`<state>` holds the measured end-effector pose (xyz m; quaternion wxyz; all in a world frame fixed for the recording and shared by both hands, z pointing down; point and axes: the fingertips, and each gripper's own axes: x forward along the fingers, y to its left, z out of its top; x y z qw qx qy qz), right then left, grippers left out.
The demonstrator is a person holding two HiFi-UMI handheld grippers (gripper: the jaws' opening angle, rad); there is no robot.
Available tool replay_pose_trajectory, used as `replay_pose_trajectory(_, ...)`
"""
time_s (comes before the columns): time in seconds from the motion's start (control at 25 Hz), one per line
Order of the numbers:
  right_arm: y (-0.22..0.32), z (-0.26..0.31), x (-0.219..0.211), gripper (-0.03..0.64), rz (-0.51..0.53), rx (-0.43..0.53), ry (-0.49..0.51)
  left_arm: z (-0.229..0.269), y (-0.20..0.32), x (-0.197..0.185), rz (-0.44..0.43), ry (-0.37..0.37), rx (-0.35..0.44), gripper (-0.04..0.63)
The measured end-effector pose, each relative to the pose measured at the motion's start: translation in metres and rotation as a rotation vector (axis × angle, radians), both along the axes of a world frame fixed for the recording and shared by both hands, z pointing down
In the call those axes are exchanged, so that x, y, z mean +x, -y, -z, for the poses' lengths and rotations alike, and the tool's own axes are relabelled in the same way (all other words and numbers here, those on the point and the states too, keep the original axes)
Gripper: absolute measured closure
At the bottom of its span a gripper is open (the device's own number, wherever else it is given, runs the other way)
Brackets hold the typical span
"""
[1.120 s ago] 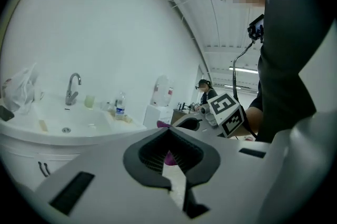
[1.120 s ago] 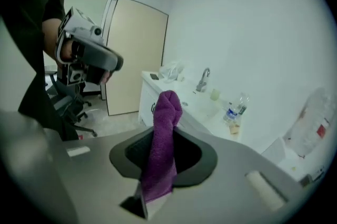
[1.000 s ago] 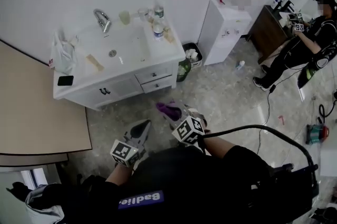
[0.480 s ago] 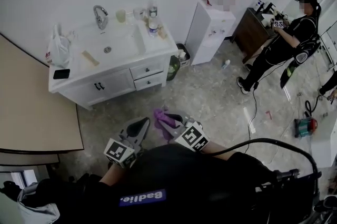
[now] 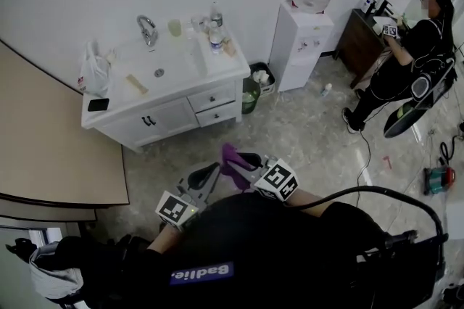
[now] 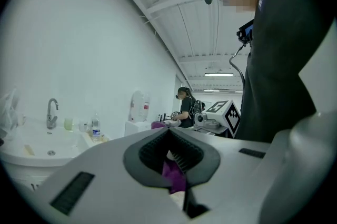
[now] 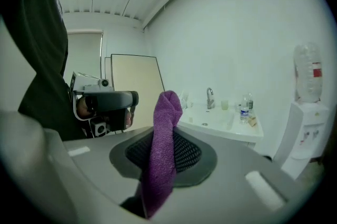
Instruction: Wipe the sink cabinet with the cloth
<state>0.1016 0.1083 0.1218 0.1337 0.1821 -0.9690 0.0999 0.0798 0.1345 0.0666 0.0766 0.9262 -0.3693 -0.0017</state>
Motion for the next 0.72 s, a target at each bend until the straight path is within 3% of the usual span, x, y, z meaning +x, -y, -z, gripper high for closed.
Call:
replay_pose_trajectory(0.16, -0.006, -0.012, 0.01, 0.545, 0.026, -0.052, 0.005, -0.013, -0.002, 0.011, 0.036, -0.019, -0.037, 0.604)
replay_pose_trajectory(0.32, -0.002, -0.014, 0.016, 0.545, 0.059, -0.044, -0.019, -0.015, 0.003, 0.018, 0.045, -0.016, -0.046, 0.604)
replay_pose_trajectory(0.72, 0.001, -0.015, 0.017, 0.545, 0.033, -0.036, -0.028, -0.01, 0.002, 0.018, 0.023, 0.014, -0.051, 0.604)
